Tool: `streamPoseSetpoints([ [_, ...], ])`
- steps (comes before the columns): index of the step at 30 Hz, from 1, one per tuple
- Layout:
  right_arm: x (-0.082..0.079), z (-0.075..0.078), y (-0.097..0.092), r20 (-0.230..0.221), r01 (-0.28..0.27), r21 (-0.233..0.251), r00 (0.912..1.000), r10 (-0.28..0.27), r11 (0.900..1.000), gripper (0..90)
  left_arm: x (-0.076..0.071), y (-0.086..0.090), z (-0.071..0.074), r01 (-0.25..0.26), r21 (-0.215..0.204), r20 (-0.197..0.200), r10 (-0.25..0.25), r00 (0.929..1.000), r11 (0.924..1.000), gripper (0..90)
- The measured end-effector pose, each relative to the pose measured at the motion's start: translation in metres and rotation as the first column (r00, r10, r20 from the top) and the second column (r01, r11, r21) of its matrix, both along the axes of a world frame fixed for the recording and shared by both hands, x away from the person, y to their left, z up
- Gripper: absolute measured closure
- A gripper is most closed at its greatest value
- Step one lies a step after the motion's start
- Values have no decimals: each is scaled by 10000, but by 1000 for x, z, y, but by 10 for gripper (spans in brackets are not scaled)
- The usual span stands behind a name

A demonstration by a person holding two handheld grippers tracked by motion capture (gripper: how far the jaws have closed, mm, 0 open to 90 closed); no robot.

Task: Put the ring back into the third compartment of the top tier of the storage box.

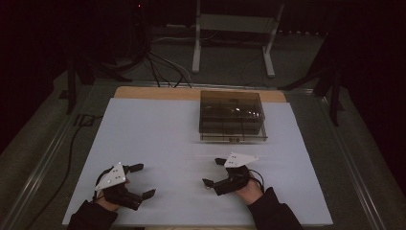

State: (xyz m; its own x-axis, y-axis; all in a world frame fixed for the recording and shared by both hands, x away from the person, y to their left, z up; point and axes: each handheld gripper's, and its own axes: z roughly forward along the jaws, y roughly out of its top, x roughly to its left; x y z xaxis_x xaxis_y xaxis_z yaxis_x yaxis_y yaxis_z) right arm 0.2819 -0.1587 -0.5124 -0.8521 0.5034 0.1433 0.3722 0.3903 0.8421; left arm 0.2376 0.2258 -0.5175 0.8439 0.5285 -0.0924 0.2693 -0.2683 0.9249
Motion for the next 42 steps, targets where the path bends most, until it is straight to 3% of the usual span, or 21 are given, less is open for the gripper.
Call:
streamPoseSetpoints([
  [5,0,-3,6,-389,-63,-566,9992,41,9984,194,0,0,0,13,-4,-11,-13,10000,10000,6],
  [10,-2,-6,10,-313,-129,-1123,9995,94,9936,401,0,0,0,27,27,-17,-27,10000,10000,6],
  [18,-3,-8,11,-477,-393,-1553,9983,322,9871,699,0,0,0,30,5,14,-30,10000,10000,6],
  [30,-3,-16,14,-608,-645,-2290,9968,518,9713,793,0,0,0,60,5,-8,-60,10000,10000,6],
  [37,-6,-15,17,-291,-797,-2712,9968,746,9592,865,0,-1,-1,77,53,-34,-77,10000,10000,6],
  [42,-4,-15,16,-432,-778,-2579,9967,689,9630,871,0,-1,0,69,32,-7,-69,10000,10000,6],
])
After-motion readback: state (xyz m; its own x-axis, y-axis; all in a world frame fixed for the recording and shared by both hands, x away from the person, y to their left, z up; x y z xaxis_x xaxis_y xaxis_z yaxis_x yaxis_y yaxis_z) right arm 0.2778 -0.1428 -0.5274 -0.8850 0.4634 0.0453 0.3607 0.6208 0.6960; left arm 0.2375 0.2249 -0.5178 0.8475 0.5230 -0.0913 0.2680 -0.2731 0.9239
